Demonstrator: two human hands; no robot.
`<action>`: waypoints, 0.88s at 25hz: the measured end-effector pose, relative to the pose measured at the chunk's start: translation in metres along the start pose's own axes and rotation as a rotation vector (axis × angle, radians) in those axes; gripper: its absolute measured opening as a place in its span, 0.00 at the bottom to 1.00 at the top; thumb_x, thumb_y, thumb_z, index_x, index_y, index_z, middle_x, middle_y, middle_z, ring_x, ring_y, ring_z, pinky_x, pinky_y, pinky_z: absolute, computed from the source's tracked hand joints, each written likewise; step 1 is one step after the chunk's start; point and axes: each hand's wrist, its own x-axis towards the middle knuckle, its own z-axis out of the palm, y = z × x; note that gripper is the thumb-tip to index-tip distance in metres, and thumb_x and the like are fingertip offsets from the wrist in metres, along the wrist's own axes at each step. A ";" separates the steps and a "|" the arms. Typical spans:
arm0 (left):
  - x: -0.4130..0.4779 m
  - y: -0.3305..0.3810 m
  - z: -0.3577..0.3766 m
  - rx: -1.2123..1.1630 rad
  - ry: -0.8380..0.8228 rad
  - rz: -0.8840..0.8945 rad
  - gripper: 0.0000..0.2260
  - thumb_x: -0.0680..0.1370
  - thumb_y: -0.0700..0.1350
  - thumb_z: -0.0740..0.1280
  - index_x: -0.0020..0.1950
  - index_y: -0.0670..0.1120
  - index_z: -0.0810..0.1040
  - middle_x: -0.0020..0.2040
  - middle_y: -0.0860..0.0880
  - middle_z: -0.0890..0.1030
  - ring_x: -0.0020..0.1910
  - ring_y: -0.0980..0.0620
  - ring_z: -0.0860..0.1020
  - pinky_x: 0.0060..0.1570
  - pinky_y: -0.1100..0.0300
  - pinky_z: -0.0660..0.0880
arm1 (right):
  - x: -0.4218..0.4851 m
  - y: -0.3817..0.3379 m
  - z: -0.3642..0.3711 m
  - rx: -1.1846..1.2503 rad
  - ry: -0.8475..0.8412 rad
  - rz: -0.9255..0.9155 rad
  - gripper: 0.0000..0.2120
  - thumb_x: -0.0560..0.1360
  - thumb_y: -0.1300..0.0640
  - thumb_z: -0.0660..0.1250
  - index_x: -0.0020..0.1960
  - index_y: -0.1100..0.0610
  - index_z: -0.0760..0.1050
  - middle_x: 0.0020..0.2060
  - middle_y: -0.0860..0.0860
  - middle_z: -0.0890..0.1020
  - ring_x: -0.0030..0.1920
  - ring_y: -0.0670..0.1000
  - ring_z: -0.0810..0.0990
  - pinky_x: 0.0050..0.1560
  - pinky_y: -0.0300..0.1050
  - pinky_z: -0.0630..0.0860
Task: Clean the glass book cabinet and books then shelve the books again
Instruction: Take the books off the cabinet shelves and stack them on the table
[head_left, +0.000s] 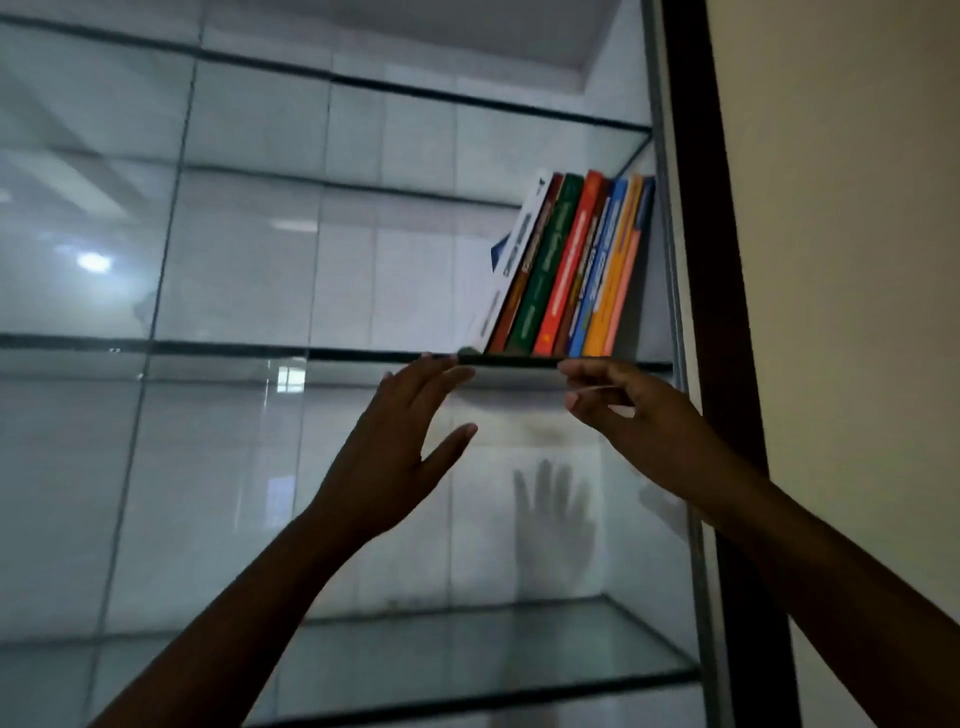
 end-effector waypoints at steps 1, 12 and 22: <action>0.024 -0.004 0.005 -0.018 0.047 -0.005 0.28 0.75 0.61 0.53 0.72 0.51 0.65 0.72 0.52 0.67 0.72 0.59 0.58 0.71 0.52 0.60 | 0.022 0.003 -0.004 -0.026 0.013 -0.036 0.13 0.75 0.54 0.65 0.60 0.49 0.74 0.54 0.44 0.77 0.51 0.37 0.75 0.45 0.20 0.67; 0.184 -0.020 0.035 -0.364 0.216 -0.243 0.24 0.77 0.57 0.59 0.72 0.52 0.63 0.68 0.51 0.71 0.65 0.53 0.70 0.62 0.59 0.66 | 0.231 -0.007 -0.053 -0.405 0.260 -0.326 0.18 0.79 0.51 0.59 0.66 0.58 0.71 0.63 0.55 0.74 0.64 0.52 0.70 0.61 0.40 0.63; 0.192 -0.020 0.055 -0.869 0.173 -0.357 0.13 0.80 0.57 0.48 0.50 0.58 0.71 0.30 0.64 0.80 0.30 0.66 0.79 0.26 0.72 0.72 | 0.298 -0.026 -0.026 -0.418 0.233 -0.018 0.34 0.78 0.36 0.47 0.68 0.62 0.67 0.68 0.60 0.68 0.69 0.60 0.65 0.71 0.53 0.58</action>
